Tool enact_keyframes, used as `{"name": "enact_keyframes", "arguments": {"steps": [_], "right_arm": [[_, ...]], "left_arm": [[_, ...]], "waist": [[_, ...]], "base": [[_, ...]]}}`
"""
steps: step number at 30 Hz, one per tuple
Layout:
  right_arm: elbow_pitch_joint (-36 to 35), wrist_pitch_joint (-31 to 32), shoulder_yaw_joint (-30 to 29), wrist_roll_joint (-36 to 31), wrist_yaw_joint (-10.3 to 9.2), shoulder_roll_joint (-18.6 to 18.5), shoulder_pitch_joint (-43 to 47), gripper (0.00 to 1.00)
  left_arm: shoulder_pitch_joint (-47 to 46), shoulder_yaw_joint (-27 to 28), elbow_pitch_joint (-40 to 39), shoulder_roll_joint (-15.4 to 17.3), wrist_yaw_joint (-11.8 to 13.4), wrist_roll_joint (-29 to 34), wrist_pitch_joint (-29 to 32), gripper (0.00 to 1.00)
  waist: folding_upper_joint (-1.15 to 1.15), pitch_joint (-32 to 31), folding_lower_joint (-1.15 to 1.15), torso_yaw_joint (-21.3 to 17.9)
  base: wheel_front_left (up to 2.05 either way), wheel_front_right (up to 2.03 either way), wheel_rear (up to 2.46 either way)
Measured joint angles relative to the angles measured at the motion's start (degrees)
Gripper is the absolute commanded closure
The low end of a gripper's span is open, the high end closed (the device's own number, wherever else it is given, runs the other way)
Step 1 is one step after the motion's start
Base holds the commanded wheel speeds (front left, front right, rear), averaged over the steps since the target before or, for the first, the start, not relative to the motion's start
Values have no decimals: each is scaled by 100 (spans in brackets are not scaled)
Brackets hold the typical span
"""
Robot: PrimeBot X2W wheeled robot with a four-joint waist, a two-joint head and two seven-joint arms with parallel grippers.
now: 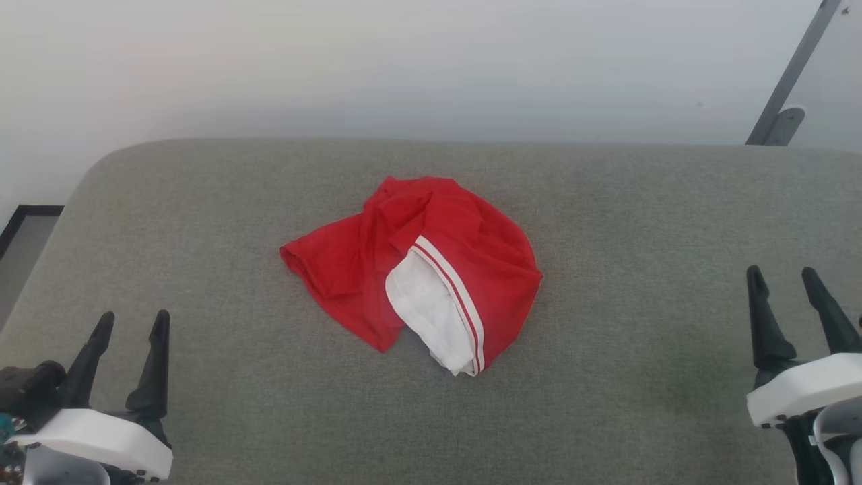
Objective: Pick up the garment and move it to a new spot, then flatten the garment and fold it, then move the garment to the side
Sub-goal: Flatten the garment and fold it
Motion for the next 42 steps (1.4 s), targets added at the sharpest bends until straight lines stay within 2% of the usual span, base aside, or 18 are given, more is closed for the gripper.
{"name": "enact_keyframes", "arguments": {"steps": [10, 21, 27, 33, 36, 42], "right_arm": [[-99, 204, 626, 151, 0, -158, -49, 0], [-172, 783, 1900, 626, 0, -635, -437, 0], [-245, 1444, 2562, 931, 0, -991, -667, 0], [-271, 2164, 2949, 1078, 1, -1247, -863, 0], [-135, 2558, 3032, 1021, 1, -1330, -955, 0], [242, 3041, 3070, 826, 0, -1262, -1191, 0]], "left_arm": [[-169, -124, 44, -76, 63, 38, -54, 0], [-476, -280, 336, -411, 176, 104, -299, 0], [-697, -438, 623, -675, 83, 147, -454, 0], [-898, -542, 798, -927, -21, 202, -522, 0], [-999, -573, 894, -1049, -78, 246, -552, 0], [-1205, -637, 1112, -1285, -209, 335, -565, 0]], "waist": [[0, 135, 0, 222], [0, 378, 0, 821], [0, 600, 0, 1281], [0, 847, 0, 1596], [0, 984, 0, 1716], [0, 1206, 0, 1956]], "base": [[0, 0, 0], [0, 0, 0], [0, 0, 0], [0, 0, 0], [0, 0, 0], [0, 0, 0]]}}
